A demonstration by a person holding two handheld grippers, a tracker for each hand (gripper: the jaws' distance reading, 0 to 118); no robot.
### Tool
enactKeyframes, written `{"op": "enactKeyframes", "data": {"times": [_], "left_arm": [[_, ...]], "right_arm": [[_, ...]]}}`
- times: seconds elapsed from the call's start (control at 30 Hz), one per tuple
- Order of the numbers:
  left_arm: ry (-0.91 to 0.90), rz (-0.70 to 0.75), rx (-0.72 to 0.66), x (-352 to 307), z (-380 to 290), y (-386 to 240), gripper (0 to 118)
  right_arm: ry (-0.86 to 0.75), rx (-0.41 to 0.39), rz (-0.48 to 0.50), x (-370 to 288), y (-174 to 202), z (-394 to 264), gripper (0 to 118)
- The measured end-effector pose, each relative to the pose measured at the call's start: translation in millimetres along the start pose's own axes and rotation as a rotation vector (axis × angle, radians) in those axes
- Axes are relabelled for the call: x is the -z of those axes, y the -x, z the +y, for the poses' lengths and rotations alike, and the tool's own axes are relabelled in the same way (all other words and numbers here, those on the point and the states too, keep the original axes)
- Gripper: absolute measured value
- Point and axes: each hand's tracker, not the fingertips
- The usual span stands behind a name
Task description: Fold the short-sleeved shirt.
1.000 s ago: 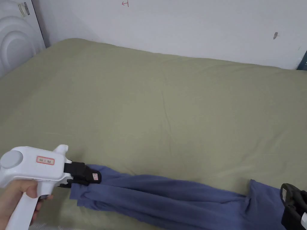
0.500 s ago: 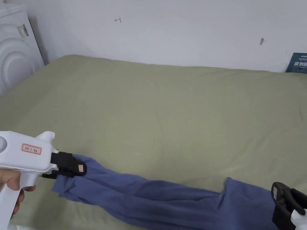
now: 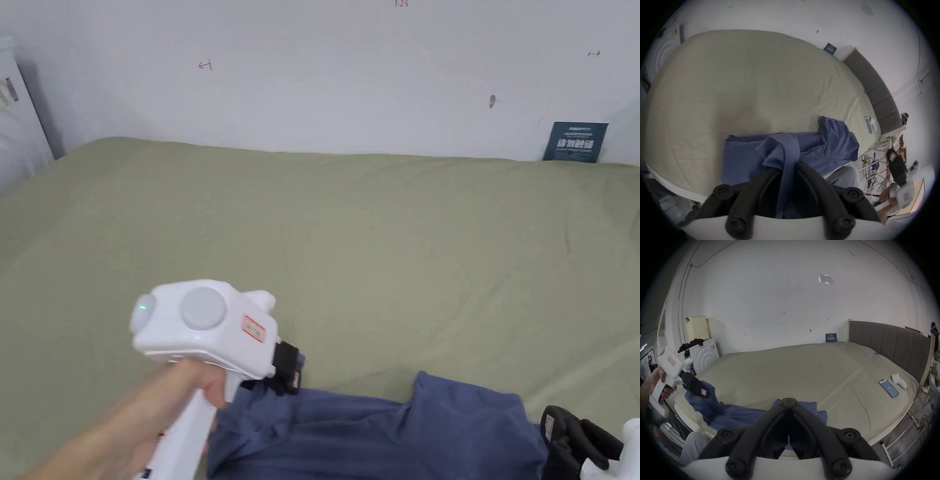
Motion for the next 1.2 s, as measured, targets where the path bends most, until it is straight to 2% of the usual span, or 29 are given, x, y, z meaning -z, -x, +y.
{"op": "enactKeyframes", "data": {"times": [0.03, 0.07, 0.1, 0.13, 0.17, 0.2, 0.33, 0.37, 0.4, 0.43, 0.47, 0.5, 0.57, 0.63, 0.8, 0.9, 1.0, 1.07, 1.13, 1.2], "left_arm": [[0.022, 0.011, 0.030, 17, 0, -10, 10], [0.030, 0.024, 0.040, 33, -1, -22, 35], [0.021, 0.006, 0.046, 45, -4, -31, 77], [0.049, -0.040, 0.051, 59, -4, -36, 111], [0.059, -0.091, 0.029, 66, -4, -38, 118], [0.030, -0.148, -0.002, 67, -1, -37, 116], [0.031, -0.148, -0.022, 59, -15, -26, 114], [0.025, -0.154, -0.017, 42, -5, -23, 104], [-0.003, -0.155, -0.026, 32, -8, -13, 87], [-0.044, -0.159, -0.045, 21, -11, -2, 60], [-0.085, -0.156, -0.076, 12, -15, 11, 16], [-0.104, -0.141, -0.093, 6, -14, 23, 2], [-0.103, -0.073, -0.097, 10, -17, 44, 2], [-0.051, -0.080, -0.110, 28, -20, 55, 2], [0.073, -0.328, -0.106, 91, -32, 28, 2], [0.109, -0.247, -0.071, 130, -43, 0, 2], [0.071, -0.297, -0.096, 119, -40, 2, 2], [0.090, -0.261, -0.026, 103, -36, 9, 2], [0.059, -0.249, 0.001, 77, -35, 20, 2], [-0.012, -0.251, -0.030, 40, -33, 41, 2]], "right_arm": [[0.007, 0.014, -0.006, 0, -4, -2, 2], [0.012, 0.023, -0.009, 0, -7, -3, 2], [0.018, 0.030, -0.019, 0, -10, -5, 2], [0.026, 0.037, -0.025, 0, -12, -6, 2], [0.031, 0.043, -0.026, -1, -15, -8, 2], [0.036, 0.050, -0.033, -1, -17, -9, 2], [0.053, 0.066, -0.040, -1, -23, -12, 2], [0.057, 0.063, -0.043, 0, -23, -12, 2], [0.061, 0.062, -0.041, 0, -23, -13, 2], [0.063, 0.061, -0.037, 1, -23, -13, 2], [0.064, 0.060, -0.035, 2, -23, -13, 2], [0.066, 0.058, -0.034, 4, -22, -13, 2], [0.072, 0.058, -0.026, 8, -20, -13, 2], [0.082, 0.062, -0.019, 12, -18, -14, 2], [0.106, 0.057, -0.017, 18, -13, -18, 2], [0.123, 0.052, -0.018, 20, -13, -20, 2], [0.133, 0.048, -0.023, 20, -13, -21, 2], [0.145, 0.046, -0.017, 23, -10, -23, 2], [0.148, 0.040, -0.013, 27, -6, -23, 2], [0.148, 0.049, 0.000, 30, -2, -21, 2]]}}
